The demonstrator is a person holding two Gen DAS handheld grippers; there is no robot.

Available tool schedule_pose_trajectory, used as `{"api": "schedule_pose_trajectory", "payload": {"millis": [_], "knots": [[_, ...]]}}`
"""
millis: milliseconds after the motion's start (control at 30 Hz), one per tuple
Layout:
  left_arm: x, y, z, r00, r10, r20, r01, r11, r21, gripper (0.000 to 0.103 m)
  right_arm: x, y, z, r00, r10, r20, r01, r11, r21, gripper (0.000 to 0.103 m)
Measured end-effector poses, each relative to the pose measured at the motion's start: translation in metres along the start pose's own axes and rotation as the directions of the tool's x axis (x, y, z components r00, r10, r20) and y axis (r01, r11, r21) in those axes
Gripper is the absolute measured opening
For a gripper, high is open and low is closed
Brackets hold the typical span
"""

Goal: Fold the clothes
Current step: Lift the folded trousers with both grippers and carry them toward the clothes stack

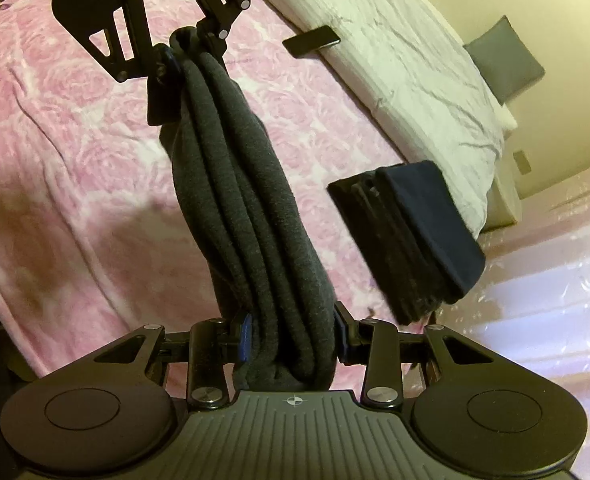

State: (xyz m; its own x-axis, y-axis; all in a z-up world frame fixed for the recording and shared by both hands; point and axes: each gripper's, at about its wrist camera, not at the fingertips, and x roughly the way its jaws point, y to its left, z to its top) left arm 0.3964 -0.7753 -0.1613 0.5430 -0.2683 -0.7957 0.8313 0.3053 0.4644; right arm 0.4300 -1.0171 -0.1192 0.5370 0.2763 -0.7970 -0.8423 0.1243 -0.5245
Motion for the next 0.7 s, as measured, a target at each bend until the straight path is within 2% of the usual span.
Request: {"api": "schedule_pose_trajectory", "payload": {"millis": [167,267,400,533,700], "knots": [[0.025,0.014,0.055,0.997,0.053,-0.055,-0.057,0.996,-0.063,0.023,0.017,-0.061,-0.040,0.996,0.006,0.093,0.000,0.998,-0.065,0.037],[0.040,0.032,0.095,0.992,0.086,-0.089,-0.096,0.988,-0.120,0.023,0.026,-0.107,-0.063,0.989,0.018,0.148,-0.004,0.996,-0.095,0.037],[0.056,0.066,0.141,0.984,0.141,-0.111,-0.157,0.976,-0.153,0.023,0.037,-0.169,-0.083,0.979,0.021,0.204,0.009,0.989,-0.147,0.037],[0.071,0.115,0.170,0.971,0.214,-0.106,-0.228,0.963,-0.145,0.023,0.049,-0.230,-0.081,0.968,-0.023,0.252,0.070,0.981,-0.180,0.037],[0.109,0.185,0.185,0.950,0.301,-0.081,-0.309,0.945,-0.111,0.023,0.086,-0.292,-0.061,0.955,-0.110,0.274,0.166,0.968,-0.187,0.037]]}}
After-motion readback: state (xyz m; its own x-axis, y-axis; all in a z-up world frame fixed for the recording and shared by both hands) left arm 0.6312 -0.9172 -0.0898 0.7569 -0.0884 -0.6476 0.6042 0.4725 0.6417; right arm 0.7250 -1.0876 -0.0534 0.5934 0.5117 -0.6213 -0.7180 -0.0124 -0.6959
